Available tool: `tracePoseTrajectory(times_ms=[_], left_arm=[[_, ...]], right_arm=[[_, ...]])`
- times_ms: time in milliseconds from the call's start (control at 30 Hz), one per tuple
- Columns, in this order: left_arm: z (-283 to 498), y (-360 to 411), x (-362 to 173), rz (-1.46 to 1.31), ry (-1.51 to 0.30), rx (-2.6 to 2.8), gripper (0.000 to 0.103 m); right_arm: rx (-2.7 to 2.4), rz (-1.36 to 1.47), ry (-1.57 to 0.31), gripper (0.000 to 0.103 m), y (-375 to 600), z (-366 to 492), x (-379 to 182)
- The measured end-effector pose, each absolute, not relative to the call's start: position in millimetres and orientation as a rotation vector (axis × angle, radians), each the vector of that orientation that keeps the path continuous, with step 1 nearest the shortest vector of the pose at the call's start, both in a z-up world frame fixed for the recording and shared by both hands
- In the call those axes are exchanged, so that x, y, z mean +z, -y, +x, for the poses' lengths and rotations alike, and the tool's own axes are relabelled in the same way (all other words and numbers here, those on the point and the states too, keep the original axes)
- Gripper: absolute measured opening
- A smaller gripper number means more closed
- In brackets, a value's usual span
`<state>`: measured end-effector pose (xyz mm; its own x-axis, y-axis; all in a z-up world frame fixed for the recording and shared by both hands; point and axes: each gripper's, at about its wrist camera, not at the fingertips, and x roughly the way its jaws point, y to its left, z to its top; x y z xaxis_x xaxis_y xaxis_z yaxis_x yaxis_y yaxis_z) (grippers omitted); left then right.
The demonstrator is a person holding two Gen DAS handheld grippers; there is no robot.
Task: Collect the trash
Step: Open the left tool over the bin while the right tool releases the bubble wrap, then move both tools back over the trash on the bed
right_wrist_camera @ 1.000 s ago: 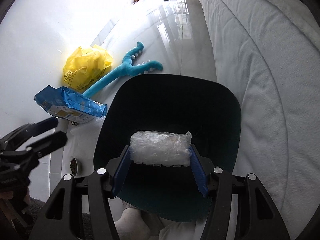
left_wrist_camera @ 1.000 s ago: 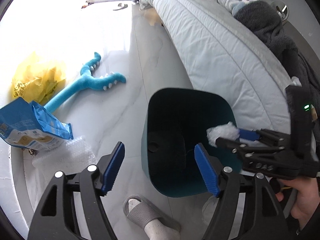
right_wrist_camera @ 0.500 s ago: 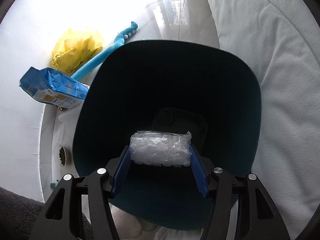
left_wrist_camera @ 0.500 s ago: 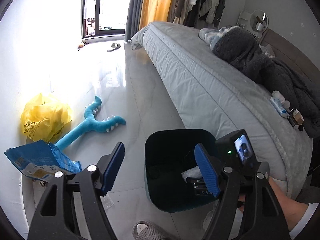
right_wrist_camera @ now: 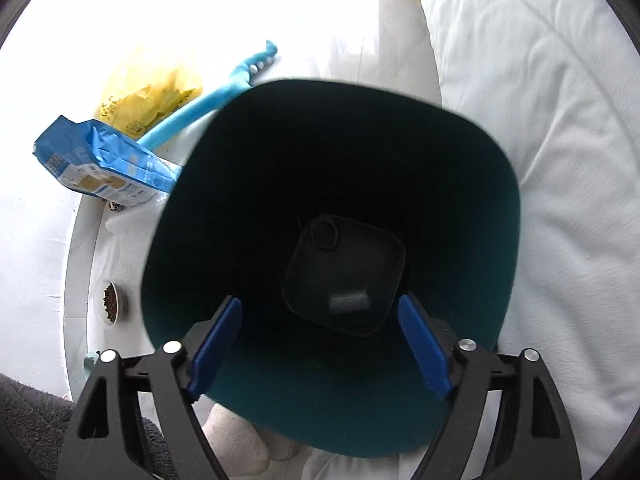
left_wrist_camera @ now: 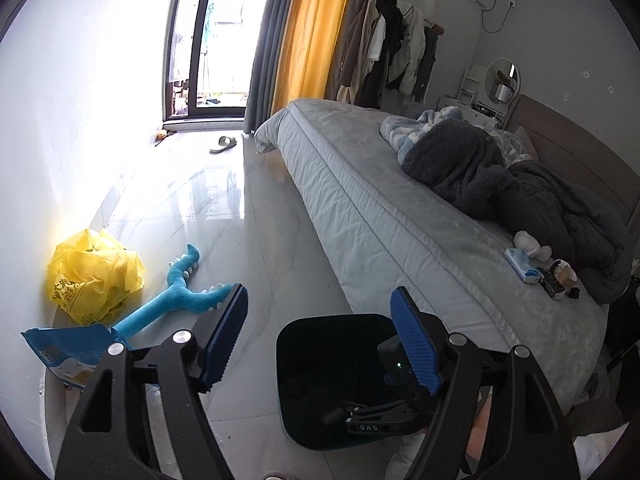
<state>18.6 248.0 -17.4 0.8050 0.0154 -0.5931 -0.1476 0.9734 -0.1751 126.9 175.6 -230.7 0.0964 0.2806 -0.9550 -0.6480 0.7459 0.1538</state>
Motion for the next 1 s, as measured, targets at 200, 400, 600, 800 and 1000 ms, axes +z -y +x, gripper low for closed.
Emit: tracePoseTrajectory(times_ms=[200,400,600,800,1000], left_arm=[[17,-243,-10,-0.209,-0.606,0.094,0.084],[22,-233,8,-0.242,-0.562,0.097,0.091],[31,-211,19,-0.228,-0.542,0.084,0.094],[47,-181,26,-0.227,-0.533,0.047,0.095],[65,-149,23,-0.216,-0.55,0.005,0.095]], right_arm=[[0.772,-0.309,-1.212,0.084,-172,124,-193],[0.796,-0.263,-1.075,0.087,-151,125,-143],[0.807,-0.215,-0.929,0.09,-116,127,-97],[0.762,-0.18,-0.817,0.091,-67,137,-63],[0.695,-0.137,-0.767,0.092,-12,149,-46]])
